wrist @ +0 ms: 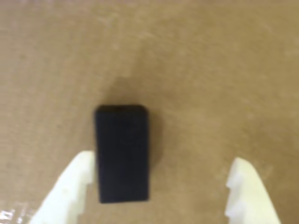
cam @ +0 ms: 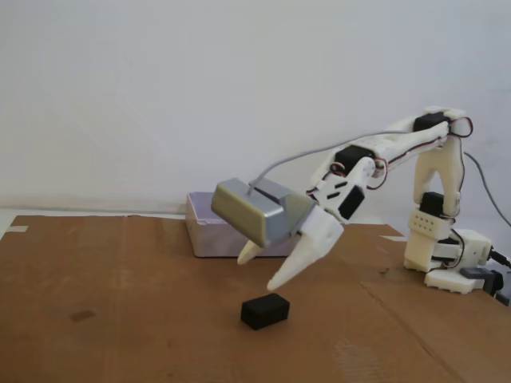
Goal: Grasp a block and put it in the box.
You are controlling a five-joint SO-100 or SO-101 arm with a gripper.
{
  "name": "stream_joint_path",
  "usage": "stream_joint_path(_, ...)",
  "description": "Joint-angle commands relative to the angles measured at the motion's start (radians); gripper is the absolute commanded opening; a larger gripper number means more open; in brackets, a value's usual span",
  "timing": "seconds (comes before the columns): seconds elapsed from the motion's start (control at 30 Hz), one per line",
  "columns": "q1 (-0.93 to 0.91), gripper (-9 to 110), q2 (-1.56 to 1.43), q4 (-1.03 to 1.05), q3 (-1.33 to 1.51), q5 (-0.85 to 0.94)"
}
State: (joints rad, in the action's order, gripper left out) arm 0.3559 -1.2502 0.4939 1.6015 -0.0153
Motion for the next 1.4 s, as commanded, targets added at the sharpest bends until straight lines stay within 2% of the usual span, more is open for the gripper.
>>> stream_joint_path(0.0,0.008,35,-0.020,-0.032,-0.153,0.008)
stream_joint_path(1.37,0.052,35,-0.005,-0.029,-0.021,-0.009)
